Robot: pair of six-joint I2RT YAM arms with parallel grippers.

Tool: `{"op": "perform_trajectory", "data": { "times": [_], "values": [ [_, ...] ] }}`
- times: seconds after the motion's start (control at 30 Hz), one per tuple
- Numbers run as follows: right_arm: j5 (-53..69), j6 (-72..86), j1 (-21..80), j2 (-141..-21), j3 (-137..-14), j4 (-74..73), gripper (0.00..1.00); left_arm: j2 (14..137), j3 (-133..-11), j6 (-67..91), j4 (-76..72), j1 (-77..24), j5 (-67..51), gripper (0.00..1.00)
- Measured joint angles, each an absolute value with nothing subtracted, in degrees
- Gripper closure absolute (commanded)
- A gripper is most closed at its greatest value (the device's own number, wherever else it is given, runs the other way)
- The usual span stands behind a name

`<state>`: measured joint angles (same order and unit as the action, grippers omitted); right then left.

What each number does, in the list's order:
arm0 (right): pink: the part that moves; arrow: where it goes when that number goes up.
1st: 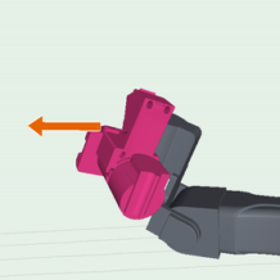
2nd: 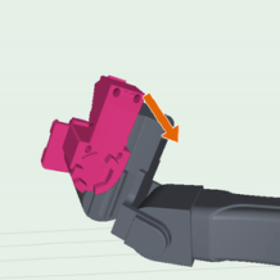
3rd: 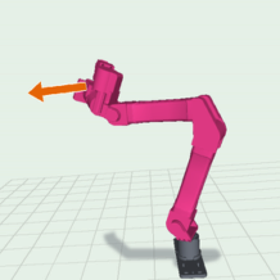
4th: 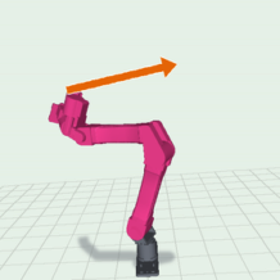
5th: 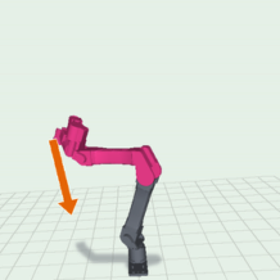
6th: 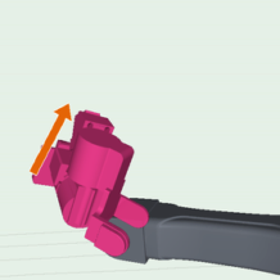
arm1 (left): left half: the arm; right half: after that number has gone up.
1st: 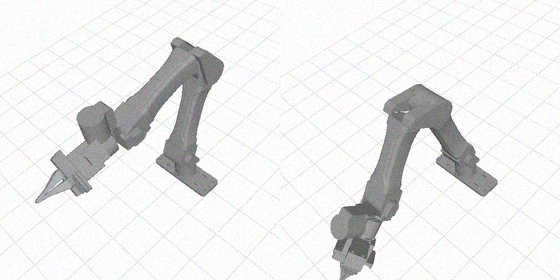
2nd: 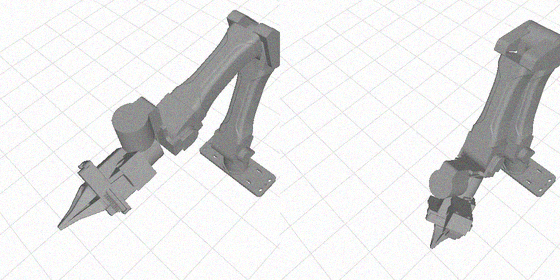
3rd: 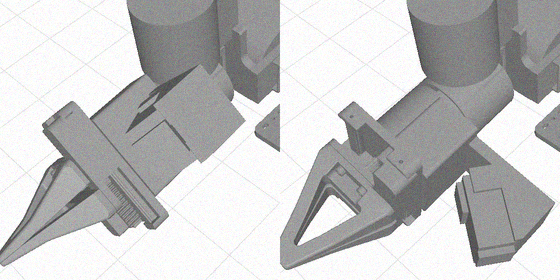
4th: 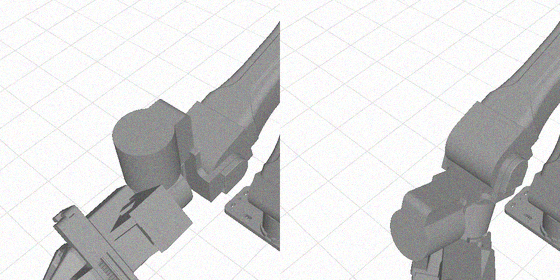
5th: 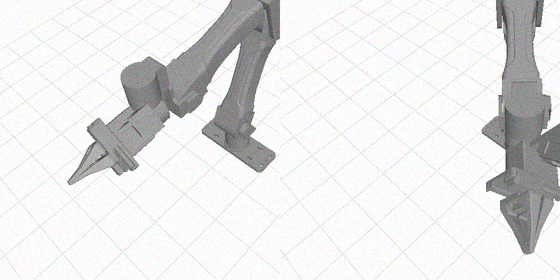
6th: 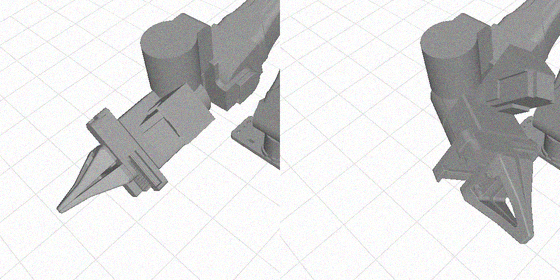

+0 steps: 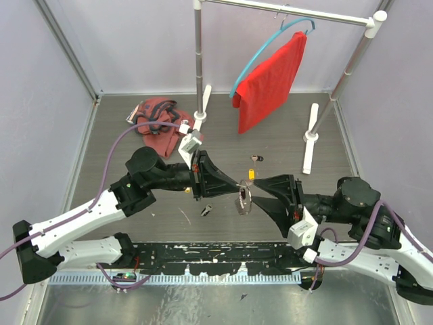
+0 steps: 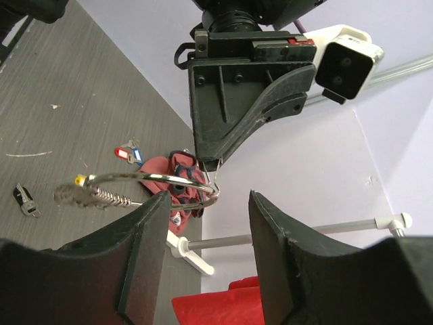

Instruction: Put the keys on the keyring

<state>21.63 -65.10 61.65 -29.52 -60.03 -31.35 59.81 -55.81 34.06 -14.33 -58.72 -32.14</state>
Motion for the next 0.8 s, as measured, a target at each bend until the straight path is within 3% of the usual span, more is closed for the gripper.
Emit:
{"op": "perform_trajectory", "data": {
  "times": [0.17, 0.37, 0.8],
  "values": [
    [21.96, -67.33, 61.65, -31.68, -60.03, -31.79, 0.48, 59.81, -55.81, 34.87, -15.35, -58.85, -32.56, 1.0],
    [22.5, -68.71, 61.65, -33.54, -60.03, -31.55, 0.58, 59.81, -55.81, 35.22, -15.59, -59.02, -32.56, 1.0],
    [23.68, -69.78, 61.65, -34.65, -60.03, -29.91, 0.67, 59.81, -55.81, 35.22, -15.57, -59.05, -32.69, 1.0]
  ]
}}
